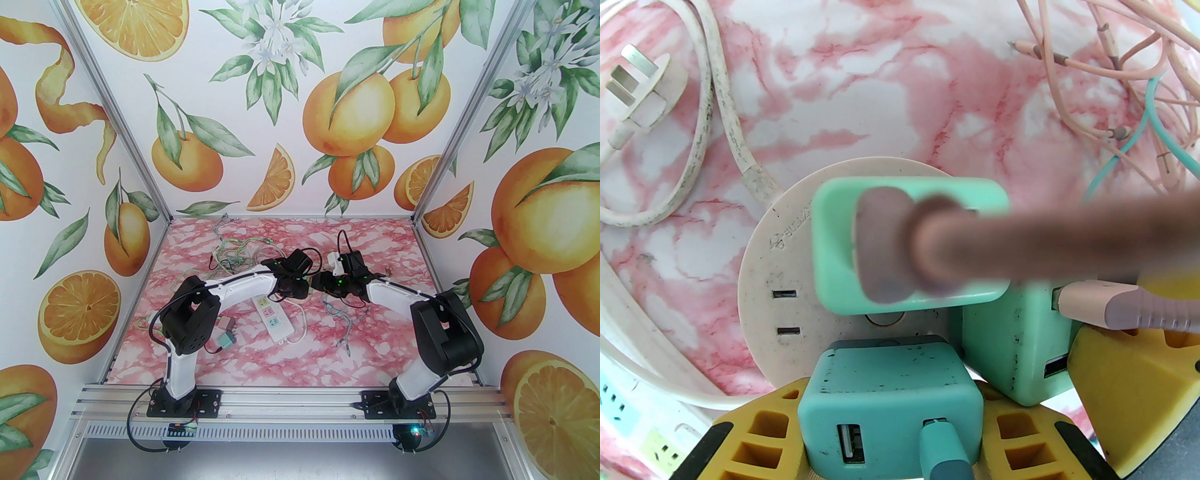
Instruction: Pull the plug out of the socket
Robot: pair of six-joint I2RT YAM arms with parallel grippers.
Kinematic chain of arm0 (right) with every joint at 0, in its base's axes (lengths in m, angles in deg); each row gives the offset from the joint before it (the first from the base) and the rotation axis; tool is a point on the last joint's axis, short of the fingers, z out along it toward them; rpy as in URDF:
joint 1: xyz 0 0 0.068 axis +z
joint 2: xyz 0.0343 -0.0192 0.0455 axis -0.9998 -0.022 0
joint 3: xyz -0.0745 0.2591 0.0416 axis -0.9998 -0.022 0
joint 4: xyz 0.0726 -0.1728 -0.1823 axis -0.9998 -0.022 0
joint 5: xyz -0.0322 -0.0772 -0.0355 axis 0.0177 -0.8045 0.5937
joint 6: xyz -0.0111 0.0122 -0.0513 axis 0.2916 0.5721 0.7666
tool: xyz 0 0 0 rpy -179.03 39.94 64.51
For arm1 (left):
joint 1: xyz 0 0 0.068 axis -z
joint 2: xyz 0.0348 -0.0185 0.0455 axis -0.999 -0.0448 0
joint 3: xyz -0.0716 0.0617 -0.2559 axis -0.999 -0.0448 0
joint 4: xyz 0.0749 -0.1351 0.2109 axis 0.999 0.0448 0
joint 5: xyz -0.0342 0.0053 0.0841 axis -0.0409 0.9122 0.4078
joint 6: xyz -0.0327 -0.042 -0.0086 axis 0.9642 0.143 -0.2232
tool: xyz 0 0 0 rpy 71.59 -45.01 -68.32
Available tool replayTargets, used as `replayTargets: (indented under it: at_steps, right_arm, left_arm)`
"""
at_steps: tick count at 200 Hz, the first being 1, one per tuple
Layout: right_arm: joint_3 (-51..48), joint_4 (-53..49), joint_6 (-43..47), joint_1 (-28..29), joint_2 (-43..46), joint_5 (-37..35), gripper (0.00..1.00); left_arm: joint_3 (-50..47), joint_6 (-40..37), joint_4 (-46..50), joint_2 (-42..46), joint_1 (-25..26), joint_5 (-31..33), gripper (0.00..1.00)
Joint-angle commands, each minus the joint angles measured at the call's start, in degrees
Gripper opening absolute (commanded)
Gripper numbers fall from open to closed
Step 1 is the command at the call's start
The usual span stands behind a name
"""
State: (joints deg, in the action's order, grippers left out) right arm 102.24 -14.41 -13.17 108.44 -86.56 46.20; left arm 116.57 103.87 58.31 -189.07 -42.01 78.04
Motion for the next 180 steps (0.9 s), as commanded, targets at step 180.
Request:
replayTargets:
  at_steps: [180]
  right_arm:
    - [-1.22,-13.05,2.76,0.97,-2.45,-5.45,0.52]
  left_arm:
    - [5.01,-3.31,-1.91,6.38,3.17,3.08,0.24]
